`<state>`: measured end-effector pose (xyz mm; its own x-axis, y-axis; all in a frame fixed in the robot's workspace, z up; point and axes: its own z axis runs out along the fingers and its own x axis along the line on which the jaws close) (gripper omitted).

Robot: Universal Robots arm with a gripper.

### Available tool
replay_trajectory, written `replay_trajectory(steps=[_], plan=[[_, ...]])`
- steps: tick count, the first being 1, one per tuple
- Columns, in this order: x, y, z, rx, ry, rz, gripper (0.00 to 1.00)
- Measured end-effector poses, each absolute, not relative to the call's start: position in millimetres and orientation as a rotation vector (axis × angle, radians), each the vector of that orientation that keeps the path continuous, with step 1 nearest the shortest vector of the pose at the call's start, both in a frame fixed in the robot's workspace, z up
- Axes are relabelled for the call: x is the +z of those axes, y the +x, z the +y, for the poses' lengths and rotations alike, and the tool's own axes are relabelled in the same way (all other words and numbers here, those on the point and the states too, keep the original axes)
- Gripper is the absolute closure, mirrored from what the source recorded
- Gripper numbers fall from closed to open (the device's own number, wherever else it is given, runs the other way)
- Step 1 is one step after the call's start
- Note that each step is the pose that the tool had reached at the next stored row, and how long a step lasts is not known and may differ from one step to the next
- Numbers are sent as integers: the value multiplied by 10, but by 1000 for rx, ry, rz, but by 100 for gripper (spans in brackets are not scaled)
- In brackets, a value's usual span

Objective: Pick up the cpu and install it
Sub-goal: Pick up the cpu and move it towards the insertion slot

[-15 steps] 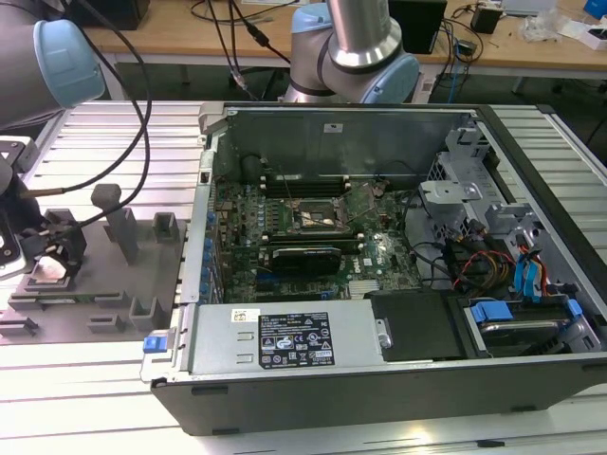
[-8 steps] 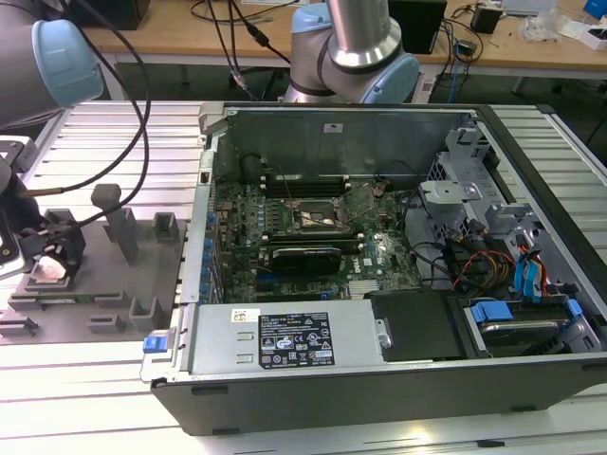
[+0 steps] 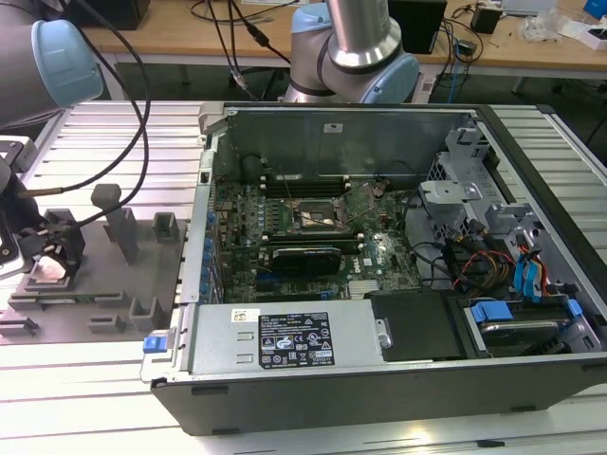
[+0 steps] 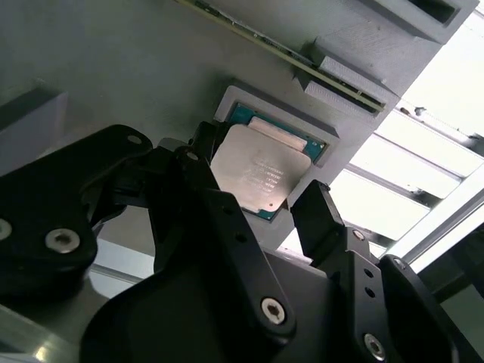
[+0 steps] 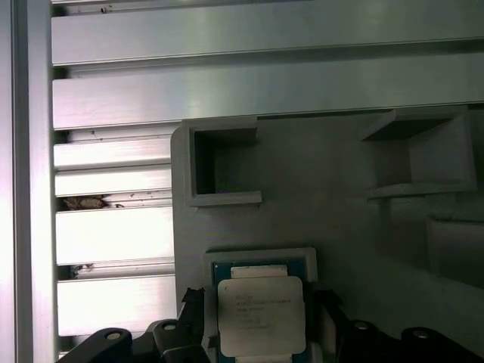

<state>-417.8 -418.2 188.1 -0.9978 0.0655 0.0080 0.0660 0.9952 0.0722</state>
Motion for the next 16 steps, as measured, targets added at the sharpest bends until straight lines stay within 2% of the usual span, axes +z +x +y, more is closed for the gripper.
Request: replay_trajectory(steps=[7,8,9,10,16], plan=[[1879,-4178,-4182,-114,-103,-3132,33],[1879,-4178,-4182,-114,-103,-3132,40],[1879,-4178,-4182,-114,-103,-3132,40],[1879,-4178,-4182,-114,-103,-3132,45],[1886,-4178,-4182,-114,-103,-3133,45]])
